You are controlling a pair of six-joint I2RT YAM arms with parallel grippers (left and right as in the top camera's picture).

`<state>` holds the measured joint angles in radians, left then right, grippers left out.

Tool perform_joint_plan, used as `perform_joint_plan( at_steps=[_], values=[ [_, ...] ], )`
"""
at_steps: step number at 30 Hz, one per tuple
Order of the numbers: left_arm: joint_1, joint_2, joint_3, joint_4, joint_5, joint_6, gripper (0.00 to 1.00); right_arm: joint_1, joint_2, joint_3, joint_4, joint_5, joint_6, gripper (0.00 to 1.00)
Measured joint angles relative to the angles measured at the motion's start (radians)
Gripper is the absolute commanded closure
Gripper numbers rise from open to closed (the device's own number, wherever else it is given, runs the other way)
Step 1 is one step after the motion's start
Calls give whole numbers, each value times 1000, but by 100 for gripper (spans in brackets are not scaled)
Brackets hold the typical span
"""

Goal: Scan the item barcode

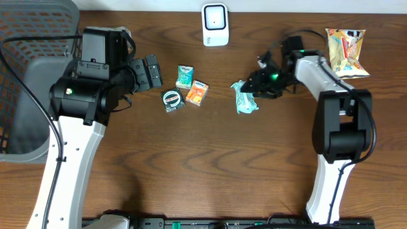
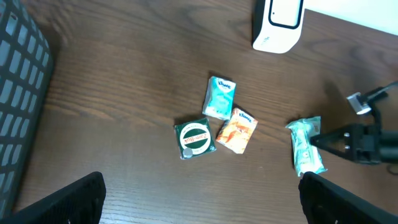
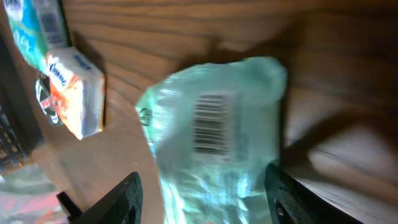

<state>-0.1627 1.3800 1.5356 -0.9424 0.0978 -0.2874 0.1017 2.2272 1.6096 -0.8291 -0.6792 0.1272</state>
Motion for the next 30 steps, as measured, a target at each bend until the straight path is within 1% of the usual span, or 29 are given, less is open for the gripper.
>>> perform_joint_plan(
  at_steps=[1, 5, 7, 9, 11, 13, 16, 19, 20, 23, 24, 25, 26, 27, 29, 30],
  values=[
    [0, 0, 0, 0, 0, 0, 2, 19, 0, -3, 21, 0, -1, 60],
    [0, 0, 0, 0, 0, 0, 2, 63, 0, -14, 45, 56, -9, 64],
    [0, 0, 0, 0, 0, 0, 2, 77, 0, -12, 43, 114, -11, 63],
    [0, 0, 0, 0, 0, 0, 2, 85, -1, 14, 10, 199, -12, 59],
    [0, 0, 0, 1, 0, 0, 2, 84, -1, 75, -82, 303, -16, 55],
    [0, 0, 0, 0, 0, 0, 2, 73, -1, 155, -182, 398, -19, 53],
    [0, 0, 0, 1, 0, 0, 2, 60, 0, 288, -342, 440, -22, 52],
    [0, 0, 0, 0, 0, 0, 2, 68, -1, 347, -454, 441, -25, 51],
    [0, 0, 0, 0, 0, 0, 2, 74, -1, 348, -480, 441, -26, 53],
    [0, 0, 0, 0, 0, 0, 2, 106, -1, 319, -515, 441, -34, 71],
    [0, 0, 0, 0, 0, 0, 2, 114, -1, 309, -513, 441, -35, 73],
    [0, 0, 0, 0, 0, 0, 3, 127, -1, 287, -491, 442, -36, 75],
    [0, 0, 0, 0, 0, 0, 2, 145, -1, 259, -457, 442, -42, 80],
    [0, 0, 0, 0, 0, 0, 2, 158, -1, 235, -436, 443, -42, 82],
    [0, 0, 0, 0, 0, 0, 2, 182, 0, 185, -365, 443, -45, 88],
    [0, 0, 0, 0, 0, 0, 2, 193, 0, 159, -329, 443, -47, 93]
  ],
)
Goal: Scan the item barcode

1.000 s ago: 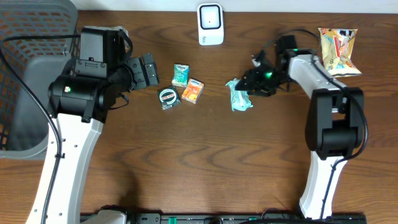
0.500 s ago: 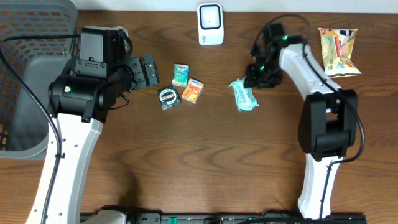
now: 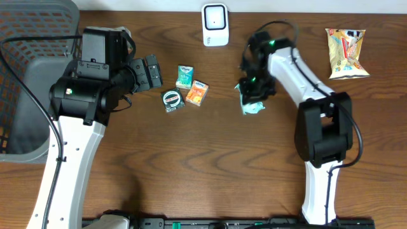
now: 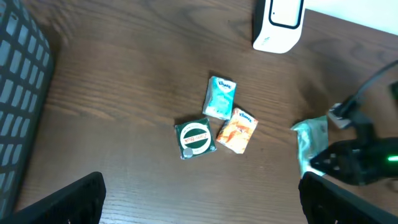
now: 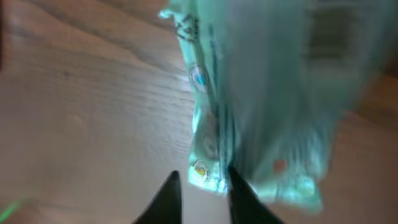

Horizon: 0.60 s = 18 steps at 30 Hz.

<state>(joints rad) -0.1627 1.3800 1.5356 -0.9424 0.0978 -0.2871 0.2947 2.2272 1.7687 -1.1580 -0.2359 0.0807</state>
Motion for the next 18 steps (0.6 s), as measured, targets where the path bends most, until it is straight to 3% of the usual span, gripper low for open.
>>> perform_joint_plan(
  at_steps=[2, 4, 10, 13, 15, 18],
  values=[
    [0, 0, 0, 0, 0, 0, 2, 18, 0, -42, 43, 9, -2, 99],
    [0, 0, 0, 0, 0, 0, 2, 24, -1, -55, 55, 33, 10, 99],
    [0, 0, 0, 0, 0, 0, 2, 19, -6, -41, -26, 333, 93, 89],
    [0, 0, 0, 0, 0, 0, 2, -2, -5, 39, -27, 472, 93, 85],
    [0, 0, 0, 0, 0, 0, 2, -10, -5, 143, -6, 484, 39, 81],
    [0, 0, 0, 1, 0, 0, 2, -5, -5, 244, -21, 451, -8, 84]
  ],
)
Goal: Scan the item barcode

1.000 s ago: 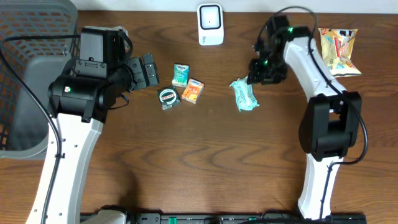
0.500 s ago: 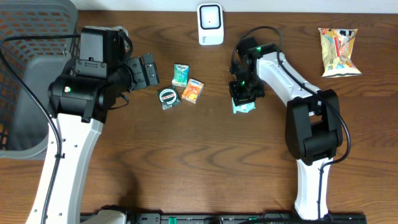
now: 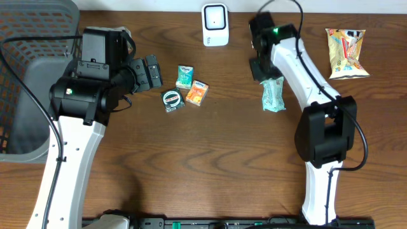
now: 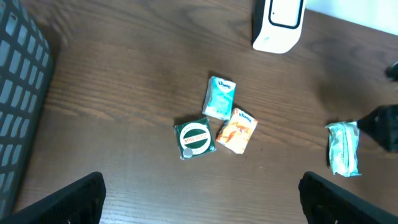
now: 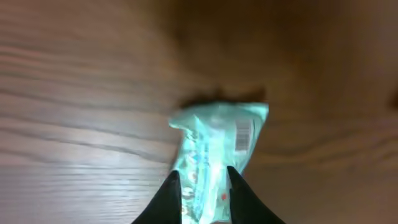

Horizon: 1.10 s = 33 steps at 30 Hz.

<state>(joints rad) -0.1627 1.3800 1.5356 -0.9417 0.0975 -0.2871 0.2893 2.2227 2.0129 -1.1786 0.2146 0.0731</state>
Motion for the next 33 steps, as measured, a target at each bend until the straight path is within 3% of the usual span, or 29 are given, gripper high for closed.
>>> perform_joint_plan(
  at_steps=[4, 13, 19, 24, 25, 26, 28, 30, 33],
  values=[
    [0, 0, 0, -1, 0, 0, 2, 16, 0, 24, -9, -93, -29, 98],
    [0, 0, 0, -1, 0, 0, 2, 21, 0, -217, -4, -168, -33, 99],
    [0, 0, 0, -1, 0, 0, 2, -14, 0, -288, -58, -16, 58, 93],
    [0, 0, 0, -2, 0, 0, 2, -66, 2, -147, -74, 161, 88, 83],
    [0, 0, 0, -1, 0, 0, 3, -75, 2, -92, -69, 176, 92, 81],
    [0, 0, 0, -1, 0, 0, 2, -80, 2, -58, -71, 177, 95, 71],
    [0, 0, 0, -1, 0, 0, 2, -95, 2, 13, -79, 115, 91, 67],
    [0, 0, 0, -1, 0, 0, 2, -109, 2, 26, -87, 37, 82, 50],
    [0, 0, 0, -1, 0, 0, 2, -153, 2, 16, -93, -84, 74, 1]
  ],
)
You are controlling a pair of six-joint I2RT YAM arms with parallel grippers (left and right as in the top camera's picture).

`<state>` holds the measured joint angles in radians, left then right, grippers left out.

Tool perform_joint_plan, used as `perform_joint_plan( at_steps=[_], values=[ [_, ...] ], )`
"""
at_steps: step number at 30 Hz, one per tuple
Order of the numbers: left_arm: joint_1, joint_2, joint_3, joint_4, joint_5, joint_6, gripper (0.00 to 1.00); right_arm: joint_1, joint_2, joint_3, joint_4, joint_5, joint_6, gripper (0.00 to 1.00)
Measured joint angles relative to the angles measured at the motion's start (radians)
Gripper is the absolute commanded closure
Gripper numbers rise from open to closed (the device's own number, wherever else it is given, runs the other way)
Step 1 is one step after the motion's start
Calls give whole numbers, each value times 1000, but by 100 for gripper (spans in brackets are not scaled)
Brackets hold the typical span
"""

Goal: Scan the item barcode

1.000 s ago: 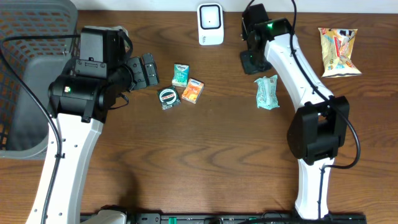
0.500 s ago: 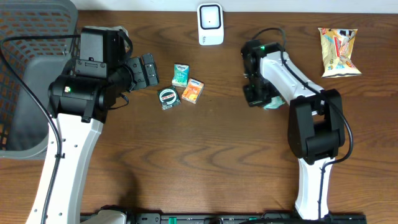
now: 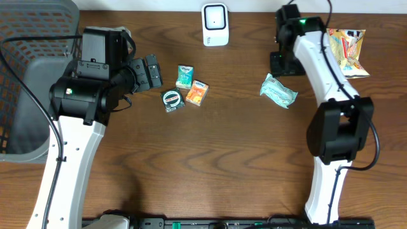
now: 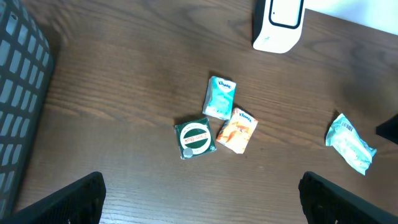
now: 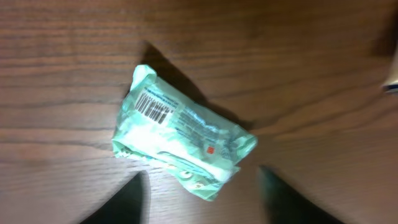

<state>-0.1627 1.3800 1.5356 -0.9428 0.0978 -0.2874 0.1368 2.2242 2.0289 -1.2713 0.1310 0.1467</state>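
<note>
The green packet (image 3: pixel 278 91) lies flat on the table, free, its barcode (image 5: pixel 152 106) facing up. The right wrist view shows the packet (image 5: pixel 183 142) just ahead of my right gripper (image 5: pixel 202 205), which is open, its blurred fingers wide apart on either side of the packet's near end. Seen from overhead, the right gripper (image 3: pixel 282 63) hangs a little behind the packet. The white scanner (image 3: pixel 215 24) stands at the back middle. My left gripper (image 3: pixel 149 72) is open and holds nothing, raised over the left side, its fingertips (image 4: pixel 78 199) far apart.
A teal tissue pack (image 3: pixel 184 76), an orange tissue pack (image 3: pixel 197 92) and a round green tin (image 3: pixel 172 100) lie together left of centre. A snack bag (image 3: pixel 346 51) lies at the back right. A grey basket (image 3: pixel 32 76) fills the left edge.
My right gripper has opened and let go of the green packet. The packet now lies turned, barcode up, slightly further right. The gripper sits further back and right. The left arm has not moved.
My right gripper was open around the green packet near the table's middle. Then it was shut on the packet there. Then it held the packet further right, below the scanner's right side. Now the packet lies released, barcode up.
</note>
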Motion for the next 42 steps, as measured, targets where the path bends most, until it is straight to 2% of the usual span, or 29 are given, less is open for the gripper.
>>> perform_joint_plan(
  at_steps=[5, 8, 15, 20, 23, 26, 27, 29, 35, 40, 42],
  values=[
    [0, 0, 0, 0, 0, 0, 2, -175, 0, -71, 26, -288, -50, 2],
    [0, 0, 0, 0, 0, 0, 2, -280, 0, -144, 43, -483, -82, 11],
    [0, 0, 0, 0, 0, 0, 2, -338, 0, -363, 170, -691, -99, 13],
    [0, 0, 0, 0, 0, 0, 2, -335, -15, -455, 325, -807, -29, 26],
    [0, 0, 0, 0, 0, 0, 2, -334, -17, -495, 416, -872, 13, 40],
    [0, 0, 0, 0, 0, 0, 2, -328, -18, -527, 504, -896, 54, 66],
    [0, 0, 0, 0, 0, 0, 2, -325, -17, -532, 526, -895, 64, 71],
    [0, 0, 0, 0, 0, 0, 2, -315, -14, -539, 563, -887, 88, 99],
    [0, 0, 0, 0, 0, 0, 2, -299, -9, -544, 651, -884, 161, 99],
    [0, 0, 0, 0, 0, 0, 2, -312, -6, -476, 585, -905, 177, 99],
    [0, 0, 0, 0, 0, 0, 2, -316, -6, -416, 525, -909, 164, 87]
  ],
)
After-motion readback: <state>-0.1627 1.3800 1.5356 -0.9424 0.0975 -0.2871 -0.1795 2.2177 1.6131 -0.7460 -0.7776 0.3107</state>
